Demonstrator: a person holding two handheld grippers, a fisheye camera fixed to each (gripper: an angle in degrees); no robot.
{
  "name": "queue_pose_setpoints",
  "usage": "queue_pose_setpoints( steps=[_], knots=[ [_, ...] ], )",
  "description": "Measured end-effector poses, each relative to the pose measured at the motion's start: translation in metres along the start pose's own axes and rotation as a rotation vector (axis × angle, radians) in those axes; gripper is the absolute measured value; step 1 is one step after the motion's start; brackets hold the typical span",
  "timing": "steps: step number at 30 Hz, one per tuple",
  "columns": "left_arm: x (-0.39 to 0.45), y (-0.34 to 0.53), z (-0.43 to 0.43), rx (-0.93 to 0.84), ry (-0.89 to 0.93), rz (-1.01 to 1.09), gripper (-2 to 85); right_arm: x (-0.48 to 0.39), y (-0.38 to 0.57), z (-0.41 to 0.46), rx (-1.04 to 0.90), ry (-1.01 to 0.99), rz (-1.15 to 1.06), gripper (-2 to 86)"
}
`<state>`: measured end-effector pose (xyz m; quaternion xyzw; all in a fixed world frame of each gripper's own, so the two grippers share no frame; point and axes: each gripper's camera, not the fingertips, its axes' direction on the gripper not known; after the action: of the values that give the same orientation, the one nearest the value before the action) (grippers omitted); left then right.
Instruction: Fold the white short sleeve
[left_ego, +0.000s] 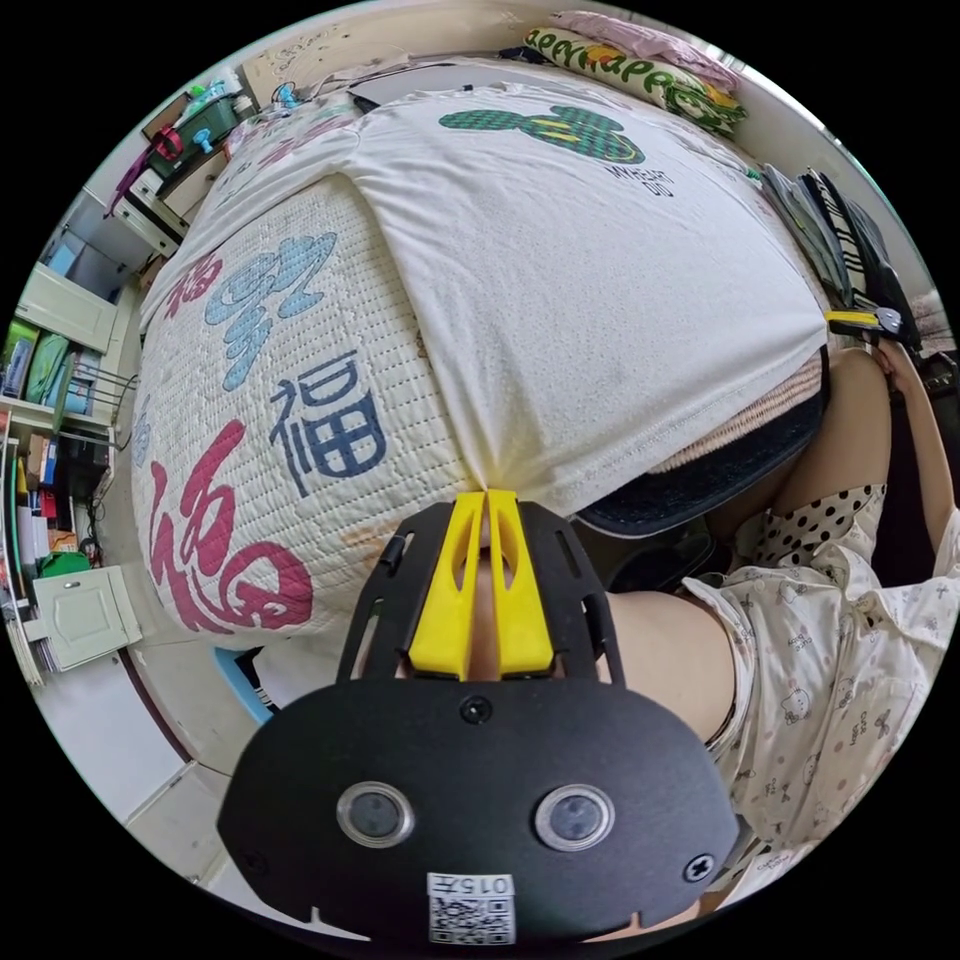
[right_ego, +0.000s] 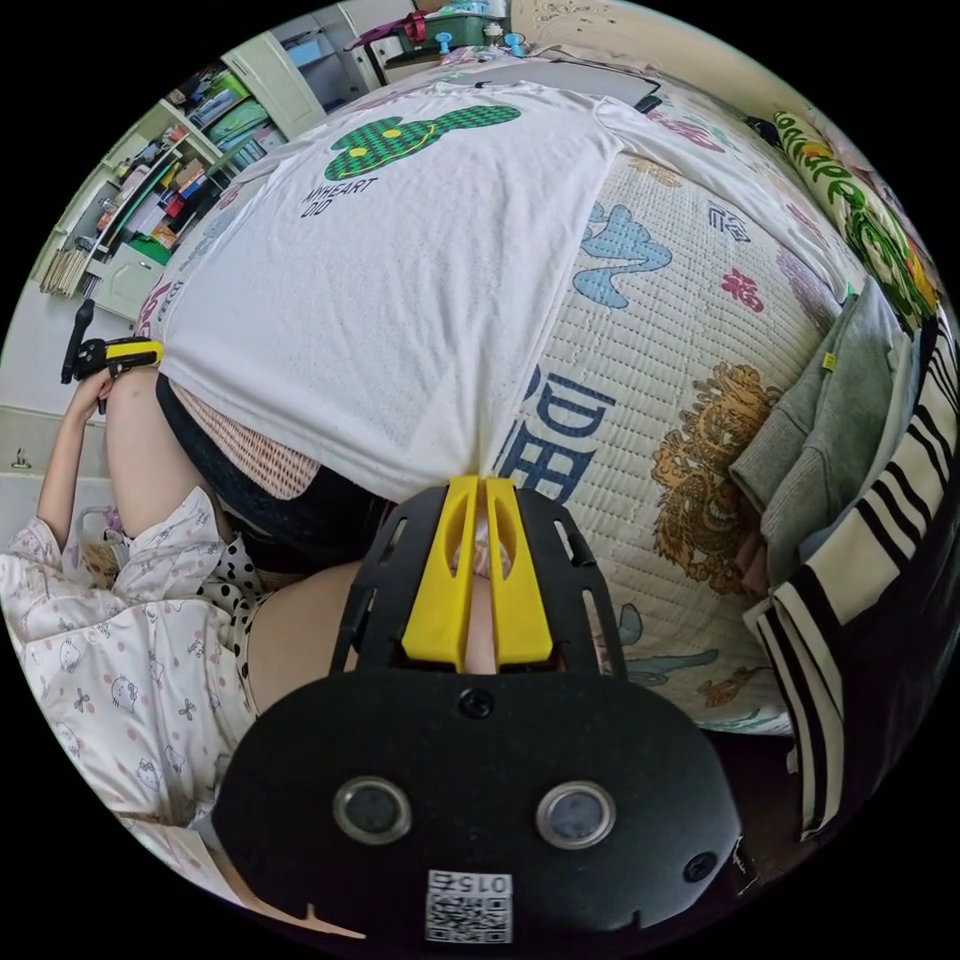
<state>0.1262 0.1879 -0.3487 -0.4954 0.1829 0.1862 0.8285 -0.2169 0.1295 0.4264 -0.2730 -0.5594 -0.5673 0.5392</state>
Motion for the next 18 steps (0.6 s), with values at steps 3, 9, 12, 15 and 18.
queue_pose_setpoints(
  steps=[3, 9, 12, 15, 18],
  knots=[
    [-0.01, 0.004, 0.012, 0.002, -0.016, 0.01, 0.1, 0.002, -0.002, -0.02, 0.0, -0.016, 0.013, 0.4],
    [-0.045, 0.017, 0.037, 0.01, 0.012, -0.003, 0.2, 0.011, -0.01, -0.062, 0.0, -0.062, 0.039, 1.0],
    [-0.068, 0.028, 0.049, 0.018, 0.047, -0.022, 0.2, 0.018, -0.016, -0.084, 0.001, -0.092, 0.059, 1.8],
    [-0.097, 0.047, 0.056, 0.039, 0.124, -0.053, 0.2, 0.029, -0.023, -0.108, -0.003, -0.142, 0.1, 3.9],
    [-0.133, 0.074, 0.058, 0.097, 0.218, -0.134, 0.2, 0.05, -0.023, -0.13, 0.023, -0.23, 0.159, 5.7]
  ],
)
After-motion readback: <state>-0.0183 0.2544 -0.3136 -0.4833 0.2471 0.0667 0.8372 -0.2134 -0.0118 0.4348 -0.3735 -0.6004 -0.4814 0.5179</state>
